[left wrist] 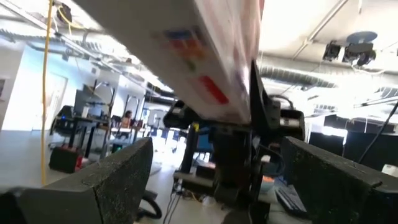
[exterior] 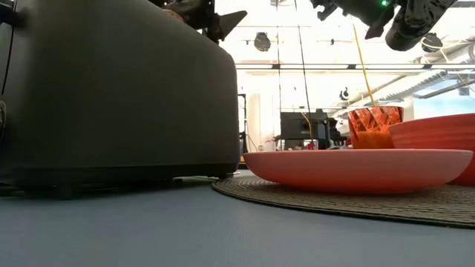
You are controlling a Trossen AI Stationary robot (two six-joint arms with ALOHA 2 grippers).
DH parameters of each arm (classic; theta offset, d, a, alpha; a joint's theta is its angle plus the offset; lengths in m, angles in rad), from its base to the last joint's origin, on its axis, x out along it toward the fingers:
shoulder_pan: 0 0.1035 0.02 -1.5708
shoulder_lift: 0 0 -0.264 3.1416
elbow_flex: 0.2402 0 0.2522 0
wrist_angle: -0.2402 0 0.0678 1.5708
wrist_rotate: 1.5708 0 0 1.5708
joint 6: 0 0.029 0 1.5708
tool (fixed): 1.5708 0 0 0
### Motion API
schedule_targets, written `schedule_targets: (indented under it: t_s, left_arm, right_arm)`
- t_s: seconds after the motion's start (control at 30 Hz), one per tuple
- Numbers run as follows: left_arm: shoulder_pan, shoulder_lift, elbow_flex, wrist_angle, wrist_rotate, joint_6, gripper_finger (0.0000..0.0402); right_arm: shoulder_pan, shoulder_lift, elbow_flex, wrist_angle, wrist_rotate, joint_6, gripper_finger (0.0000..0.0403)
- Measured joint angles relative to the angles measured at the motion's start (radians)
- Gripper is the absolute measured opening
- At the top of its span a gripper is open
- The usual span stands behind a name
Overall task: Arrange a breakfast setting
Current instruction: Pour the cereal from the cereal box into the red bowl
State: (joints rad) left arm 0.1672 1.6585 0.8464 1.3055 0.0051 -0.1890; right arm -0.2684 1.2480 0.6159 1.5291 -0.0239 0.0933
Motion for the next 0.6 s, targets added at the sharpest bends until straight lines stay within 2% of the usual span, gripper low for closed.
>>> schedule_targets:
  t_s: [0.23, 0.4, 0.6]
  left_arm:
    - [0.001, 0.002, 0.041, -0.002, 0.047, 0.016, 0.036]
    - [0.001, 0.002, 0.064, -0.002, 0.051, 0.029, 0.036]
    - [0.001, 0.002, 0.076, -0.003, 0.05, 0.037, 0.036]
  right_arm:
    - [0.002, 0.0, 0.0, -0.003, -0.038, 0.009, 0.0258]
    - [0.002, 0.0, 0.0, -0.023, -0.036, 0.03, 0.0258]
    - [0.002, 0.0, 0.0, -0.037, -0.084, 0.03, 0.0258]
